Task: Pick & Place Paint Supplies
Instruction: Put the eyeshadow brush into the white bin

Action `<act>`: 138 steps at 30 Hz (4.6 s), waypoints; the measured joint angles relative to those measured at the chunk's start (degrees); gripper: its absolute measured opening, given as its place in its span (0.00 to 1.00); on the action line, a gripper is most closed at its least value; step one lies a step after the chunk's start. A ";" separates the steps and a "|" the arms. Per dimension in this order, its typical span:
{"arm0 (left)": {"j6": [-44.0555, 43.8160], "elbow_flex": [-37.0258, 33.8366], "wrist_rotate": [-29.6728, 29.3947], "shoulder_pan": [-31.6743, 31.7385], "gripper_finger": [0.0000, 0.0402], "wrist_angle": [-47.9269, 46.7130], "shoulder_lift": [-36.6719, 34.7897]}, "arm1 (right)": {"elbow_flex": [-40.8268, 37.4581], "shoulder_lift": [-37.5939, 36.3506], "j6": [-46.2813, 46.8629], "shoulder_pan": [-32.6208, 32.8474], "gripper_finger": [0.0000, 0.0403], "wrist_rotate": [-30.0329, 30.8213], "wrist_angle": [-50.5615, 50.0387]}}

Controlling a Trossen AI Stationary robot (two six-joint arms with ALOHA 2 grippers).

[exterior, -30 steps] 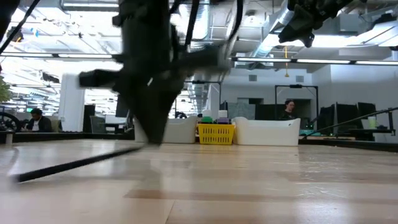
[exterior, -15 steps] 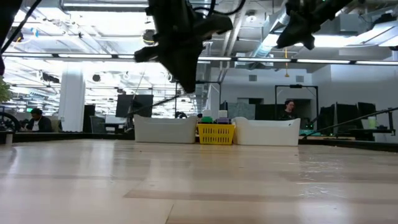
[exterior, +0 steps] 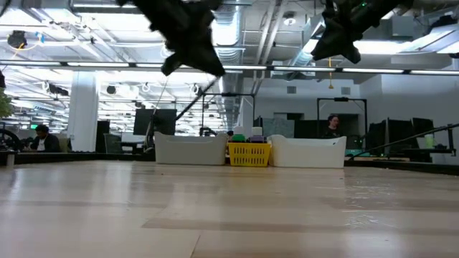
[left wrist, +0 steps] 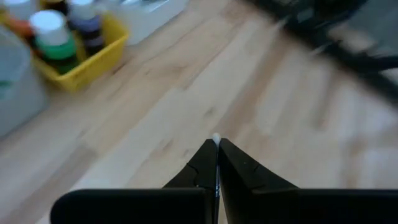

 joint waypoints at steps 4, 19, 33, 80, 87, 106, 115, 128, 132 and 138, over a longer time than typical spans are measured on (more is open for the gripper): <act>0.39 -14.47 2.64 0.04 0.00 14.96 -9.50 | 0.00 -0.03 3.62 -0.59 0.18 0.00 0.01; 16.33 -26.52 19.36 8.41 0.00 35.75 -18.51 | 0.00 -0.03 21.56 -2.03 0.18 4.31 -0.26; 23.63 -27.39 30.16 8.23 0.00 34.89 -21.92 | 0.04 1.23 33.36 0.90 0.18 4.50 -1.07; 18.99 -14.61 31.27 15.81 0.00 35.03 -23.28 | 0.07 22.42 23.07 21.70 0.18 6.36 56.25; 16.13 -10.63 32.71 18.52 0.00 35.04 -21.23 | 0.07 22.42 18.78 21.65 0.18 7.93 62.14; 11.63 -4.54 32.69 21.56 0.00 35.73 -20.94 | 14.25 22.42 6.81 20.52 0.22 5.80 49.44; 11.68 -4.54 37.82 21.23 0.00 38.95 -20.94 | 24.75 22.44 3.53 20.49 0.45 2.03 30.64; 10.22 -4.54 40.13 20.73 0.00 44.68 -20.96 | 25.60 24.58 3.50 22.20 0.54 -0.26 29.21; 10.14 -4.54 40.35 19.86 0.00 44.89 -20.96 | 25.83 27.29 3.53 23.37 0.53 -0.95 32.79; 9.73 -4.54 40.36 19.22 0.00 44.89 -20.96 | 30.15 31.38 3.47 23.55 0.53 -2.22 33.42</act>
